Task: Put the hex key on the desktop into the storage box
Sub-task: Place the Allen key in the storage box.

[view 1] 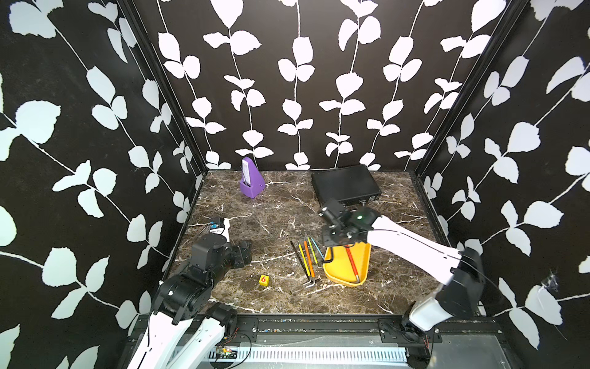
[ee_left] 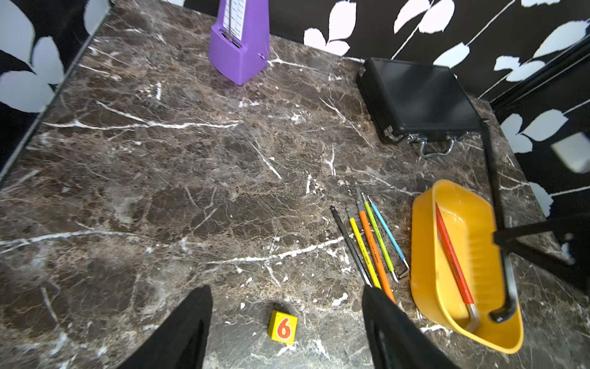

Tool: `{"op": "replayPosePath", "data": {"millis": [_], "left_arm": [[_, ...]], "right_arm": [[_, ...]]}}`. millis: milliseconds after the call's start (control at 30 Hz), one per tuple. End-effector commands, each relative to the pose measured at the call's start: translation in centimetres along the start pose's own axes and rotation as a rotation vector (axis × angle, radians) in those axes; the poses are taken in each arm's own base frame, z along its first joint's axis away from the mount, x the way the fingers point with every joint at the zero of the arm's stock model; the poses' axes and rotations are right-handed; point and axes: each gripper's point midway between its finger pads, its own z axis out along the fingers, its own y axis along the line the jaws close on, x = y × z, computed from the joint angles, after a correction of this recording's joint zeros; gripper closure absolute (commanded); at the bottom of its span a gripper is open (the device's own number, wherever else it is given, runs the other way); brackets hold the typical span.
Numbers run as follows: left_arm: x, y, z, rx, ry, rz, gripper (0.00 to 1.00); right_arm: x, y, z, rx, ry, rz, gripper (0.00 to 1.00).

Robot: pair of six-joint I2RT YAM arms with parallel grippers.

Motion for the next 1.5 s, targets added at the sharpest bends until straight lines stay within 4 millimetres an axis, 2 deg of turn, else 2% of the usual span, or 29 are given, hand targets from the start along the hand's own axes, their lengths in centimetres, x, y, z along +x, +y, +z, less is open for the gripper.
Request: {"op": "replayPosePath", "data": {"millis": [0,100,300,533,733,967,1200,1467], "left_arm": [[-0.1,-1.0,0.6,0.049,-0.001,0.005,0.25],[-0.3,-1.2,0.8,0.052,-0.001,0.005,0.25],[-0.3,-1.2,0.9,0.053,-0.001,0.003,0.25],[-0.4,-1.1,0.7,0.048,-0.005,0.008,0.25],[-0.3,-1.0,0.7,0.046,-0.006,0.008,0.25],[-0.2,-1.1,0.9,0.05,-0.006,0.004,0.25],[0.0,-0.9,1.0,0.046,-0.004,0.005,0.25],[-0.1,-1.0,1.1,0.049,-0.004,0.004,0.25]], "right_arm": [[2.6,-3.4,1.1,0.033,0.105,-0.033,1.0],[3.9,-5.2,2.0,0.027,0.161,-0.012,1.0],[5.7,-6.3,5.2,0.009,0.242,0.016,1.0],[6.1,-7.0,8.4,0.021,0.3,0.032,1.0],[5.4,-7.6,9.1,0.028,0.313,0.037,1.0],[6.2,-8.9,9.9,0.084,0.347,0.019,1.0],[7.2,-11.3,9.4,0.163,0.357,-0.038,1.0],[6.8,-11.8,9.3,0.172,0.362,-0.086,0.98]]}}
